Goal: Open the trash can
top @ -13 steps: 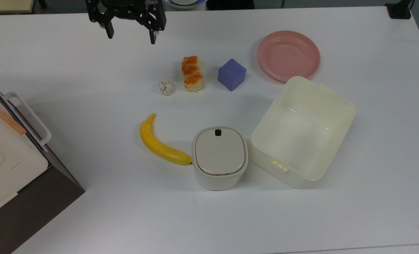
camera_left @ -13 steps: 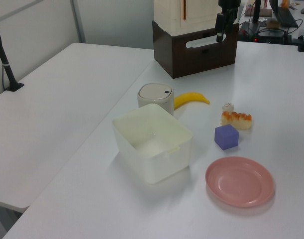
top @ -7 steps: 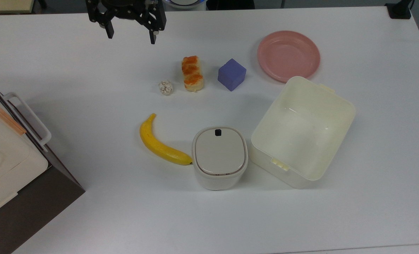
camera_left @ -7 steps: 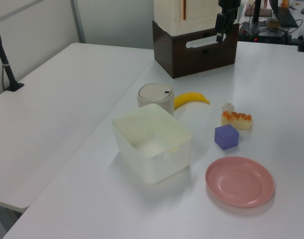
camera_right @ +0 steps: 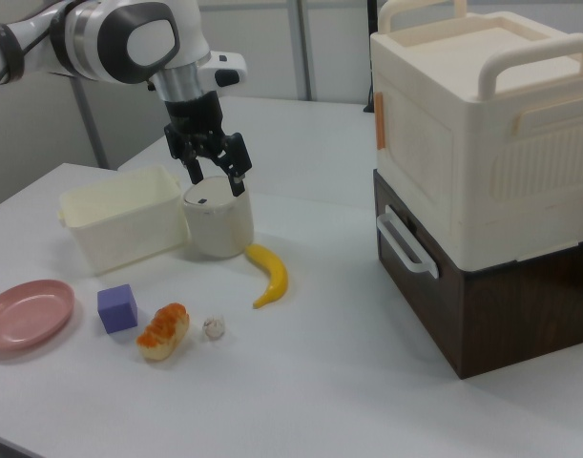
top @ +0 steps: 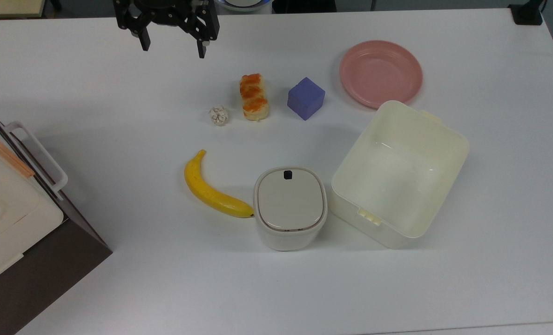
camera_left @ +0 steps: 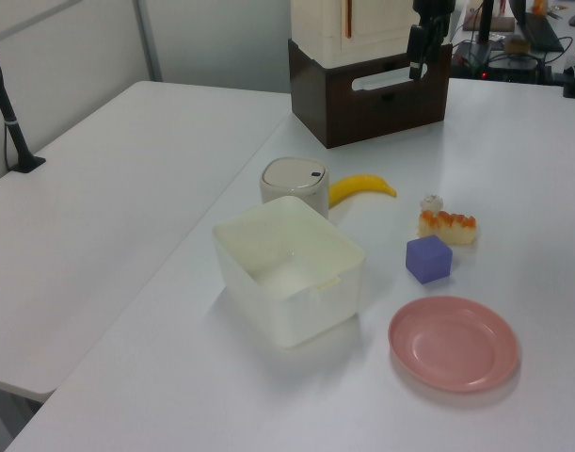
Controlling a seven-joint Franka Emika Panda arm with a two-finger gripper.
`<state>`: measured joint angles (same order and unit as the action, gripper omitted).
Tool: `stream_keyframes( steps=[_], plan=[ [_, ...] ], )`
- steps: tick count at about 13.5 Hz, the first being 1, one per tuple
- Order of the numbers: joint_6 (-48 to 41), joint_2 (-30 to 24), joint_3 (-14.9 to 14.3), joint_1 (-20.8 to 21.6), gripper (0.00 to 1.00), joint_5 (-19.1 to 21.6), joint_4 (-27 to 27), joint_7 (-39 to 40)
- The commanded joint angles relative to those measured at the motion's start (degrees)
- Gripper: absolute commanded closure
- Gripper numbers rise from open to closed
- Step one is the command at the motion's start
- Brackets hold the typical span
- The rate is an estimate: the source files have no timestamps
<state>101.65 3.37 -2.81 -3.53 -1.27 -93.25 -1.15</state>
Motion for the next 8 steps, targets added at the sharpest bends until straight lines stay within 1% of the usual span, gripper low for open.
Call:
stream_keyframes(
  steps=[1,8],
  plan=[
    [-1.9,-0.8,0.7,-0.6,0.00,0.7,0.2,-0.9],
    [-2.6,-0.7,0.8,-1.0,0.00,0.7,0.2,-0.9]
  ],
)
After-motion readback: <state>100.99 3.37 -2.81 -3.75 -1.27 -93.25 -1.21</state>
